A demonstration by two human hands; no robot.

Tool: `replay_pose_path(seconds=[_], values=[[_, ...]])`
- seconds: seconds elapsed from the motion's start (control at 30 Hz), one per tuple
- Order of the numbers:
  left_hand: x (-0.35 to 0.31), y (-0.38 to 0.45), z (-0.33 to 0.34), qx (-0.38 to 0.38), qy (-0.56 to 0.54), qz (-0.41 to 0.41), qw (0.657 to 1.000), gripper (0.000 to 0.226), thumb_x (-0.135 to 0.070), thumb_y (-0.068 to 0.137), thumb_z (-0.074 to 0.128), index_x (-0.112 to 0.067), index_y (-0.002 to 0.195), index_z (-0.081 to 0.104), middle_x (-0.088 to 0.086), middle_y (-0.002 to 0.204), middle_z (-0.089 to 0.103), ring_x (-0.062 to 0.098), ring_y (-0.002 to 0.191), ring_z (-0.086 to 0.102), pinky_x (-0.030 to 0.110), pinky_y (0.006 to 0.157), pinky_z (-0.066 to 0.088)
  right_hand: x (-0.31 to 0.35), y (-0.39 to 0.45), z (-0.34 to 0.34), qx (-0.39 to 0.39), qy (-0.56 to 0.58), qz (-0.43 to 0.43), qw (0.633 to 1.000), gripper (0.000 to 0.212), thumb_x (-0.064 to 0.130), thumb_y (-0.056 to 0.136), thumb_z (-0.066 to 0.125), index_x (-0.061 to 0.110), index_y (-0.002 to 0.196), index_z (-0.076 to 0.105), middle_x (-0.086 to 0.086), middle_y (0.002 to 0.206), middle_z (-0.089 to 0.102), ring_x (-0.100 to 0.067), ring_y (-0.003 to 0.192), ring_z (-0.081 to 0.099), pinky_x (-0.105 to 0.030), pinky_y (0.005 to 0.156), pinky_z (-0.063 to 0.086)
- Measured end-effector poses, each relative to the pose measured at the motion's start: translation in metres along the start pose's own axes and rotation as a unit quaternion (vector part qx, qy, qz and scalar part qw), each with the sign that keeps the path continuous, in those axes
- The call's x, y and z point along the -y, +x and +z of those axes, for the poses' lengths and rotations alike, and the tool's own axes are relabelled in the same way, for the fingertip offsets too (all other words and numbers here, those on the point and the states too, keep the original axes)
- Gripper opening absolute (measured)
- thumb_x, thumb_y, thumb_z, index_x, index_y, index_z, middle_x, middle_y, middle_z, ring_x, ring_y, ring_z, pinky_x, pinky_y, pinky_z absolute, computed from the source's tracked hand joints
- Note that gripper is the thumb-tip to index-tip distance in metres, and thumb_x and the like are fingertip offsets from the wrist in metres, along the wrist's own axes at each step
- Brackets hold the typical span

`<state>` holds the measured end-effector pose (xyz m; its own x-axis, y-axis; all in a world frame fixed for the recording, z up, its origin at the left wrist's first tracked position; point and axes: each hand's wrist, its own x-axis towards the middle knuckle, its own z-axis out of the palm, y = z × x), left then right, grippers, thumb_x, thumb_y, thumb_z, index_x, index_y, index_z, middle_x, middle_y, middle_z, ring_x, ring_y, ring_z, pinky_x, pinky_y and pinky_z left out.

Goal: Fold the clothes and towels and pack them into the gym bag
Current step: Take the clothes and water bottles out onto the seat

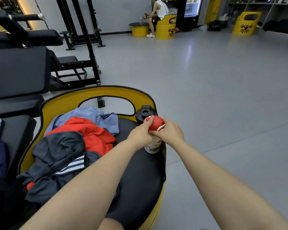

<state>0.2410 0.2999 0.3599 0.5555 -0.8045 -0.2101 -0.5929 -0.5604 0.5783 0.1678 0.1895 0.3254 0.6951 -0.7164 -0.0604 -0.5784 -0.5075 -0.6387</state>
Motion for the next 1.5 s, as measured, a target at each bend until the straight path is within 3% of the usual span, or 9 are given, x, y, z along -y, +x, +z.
replay_pose_path(seconds=[0.2, 0.47, 0.53, 0.7, 0.8, 0.93, 1.23, 1.4, 1.5], values=[[0.002, 0.006, 0.002, 0.004, -0.007, 0.006, 1.0, 0.08, 0.001, 0.086, 0.042, -0.033, 0.151, 0.01, 0.008, 0.149, 0.036, 0.03, 0.113, 0.053, 0.028, 0.077, 0.044, 0.003, -0.005, 0.005, -0.027, -0.028, 0.032, 0.999, 0.069, 0.062, 0.072, 0.068, 0.02, 0.125, 0.051, -0.005, 0.114, 0.063, -0.025, 0.104, 0.061, -0.035, 0.08, 0.052], [0.007, 0.01, 0.006, 0.022, -0.004, 0.031, 0.999, 0.087, 0.005, 0.084, 0.043, -0.03, 0.152, 0.004, 0.004, 0.154, 0.024, 0.027, 0.114, 0.05, 0.028, 0.079, 0.042, 0.01, -0.008, 0.004, -0.008, -0.041, 0.05, 0.998, 0.072, 0.058, 0.078, 0.066, 0.016, 0.131, 0.042, -0.008, 0.122, 0.058, -0.028, 0.11, 0.059, -0.037, 0.084, 0.05], [0.01, 0.01, 0.004, 0.024, 0.028, 0.04, 0.999, 0.088, 0.003, 0.083, 0.046, -0.033, 0.151, 0.002, 0.003, 0.158, 0.016, 0.028, 0.123, 0.045, 0.034, 0.092, 0.045, 0.009, -0.011, 0.001, -0.002, -0.069, 0.036, 0.997, 0.075, 0.06, 0.077, 0.066, 0.019, 0.134, 0.038, -0.006, 0.125, 0.056, -0.027, 0.113, 0.057, -0.037, 0.084, 0.049], [0.017, -0.004, -0.007, -0.007, 0.143, 0.045, 0.989, 0.08, -0.009, 0.091, 0.047, -0.026, 0.153, 0.0, 0.004, 0.16, 0.002, 0.029, 0.143, 0.021, 0.04, 0.116, 0.02, 0.011, -0.022, -0.008, -0.01, -0.13, -0.013, 0.991, 0.091, 0.06, 0.078, 0.065, 0.021, 0.148, 0.021, -0.004, 0.143, 0.043, -0.026, 0.13, 0.043, -0.041, 0.098, 0.043], [0.025, -0.015, -0.02, -0.049, 0.196, 0.06, 0.978, 0.075, -0.02, 0.095, 0.046, -0.024, 0.153, -0.001, 0.005, 0.16, -0.001, 0.024, 0.146, 0.009, 0.039, 0.117, 0.01, 0.017, -0.031, -0.018, -0.027, -0.162, -0.058, 0.985, 0.094, 0.059, 0.08, 0.064, 0.022, 0.151, 0.014, -0.001, 0.153, 0.03, -0.024, 0.14, 0.028, -0.041, 0.109, 0.033], [0.035, -0.039, -0.043, -0.082, 0.228, 0.059, 0.968, 0.07, -0.032, 0.097, 0.044, -0.023, 0.152, 0.001, 0.005, 0.16, 0.002, 0.022, 0.147, 0.008, 0.04, 0.118, 0.012, 0.034, -0.048, -0.033, -0.031, -0.172, -0.096, 0.98, 0.092, 0.058, 0.083, 0.061, 0.024, 0.152, 0.012, 0.001, 0.156, 0.024, -0.023, 0.143, 0.021, -0.041, 0.112, 0.028], [0.065, -0.135, -0.104, -0.15, 0.219, 0.009, 0.964, 0.067, -0.029, 0.098, 0.046, -0.021, 0.152, 0.008, 0.007, 0.16, 0.006, 0.022, 0.146, 0.012, 0.038, 0.116, 0.013, 0.093, -0.096, -0.047, -0.014, -0.165, -0.187, 0.968, 0.086, 0.057, 0.088, 0.056, 0.025, 0.153, 0.01, 0.005, 0.159, 0.017, -0.019, 0.147, 0.012, -0.039, 0.116, 0.02], [0.093, -0.191, -0.125, -0.169, 0.214, -0.034, 0.961, 0.069, -0.03, 0.097, 0.047, -0.021, 0.152, 0.007, 0.006, 0.16, 0.003, 0.02, 0.147, 0.01, 0.041, 0.118, 0.012, 0.129, -0.119, -0.036, 0.015, -0.165, -0.239, 0.957, 0.081, 0.055, 0.089, 0.055, 0.023, 0.153, 0.017, 0.0, 0.157, 0.025, -0.019, 0.145, 0.017, -0.039, 0.117, 0.015], [0.109, -0.218, -0.131, -0.177, 0.199, -0.052, 0.962, 0.069, -0.029, 0.097, 0.047, -0.021, 0.153, 0.008, 0.006, 0.16, 0.006, 0.021, 0.146, 0.015, 0.038, 0.116, 0.014, 0.147, -0.131, -0.022, 0.027, -0.149, -0.26, 0.954, 0.08, 0.057, 0.087, 0.057, 0.023, 0.151, 0.022, 0.0, 0.153, 0.033, -0.02, 0.141, 0.029, -0.039, 0.113, 0.023]])
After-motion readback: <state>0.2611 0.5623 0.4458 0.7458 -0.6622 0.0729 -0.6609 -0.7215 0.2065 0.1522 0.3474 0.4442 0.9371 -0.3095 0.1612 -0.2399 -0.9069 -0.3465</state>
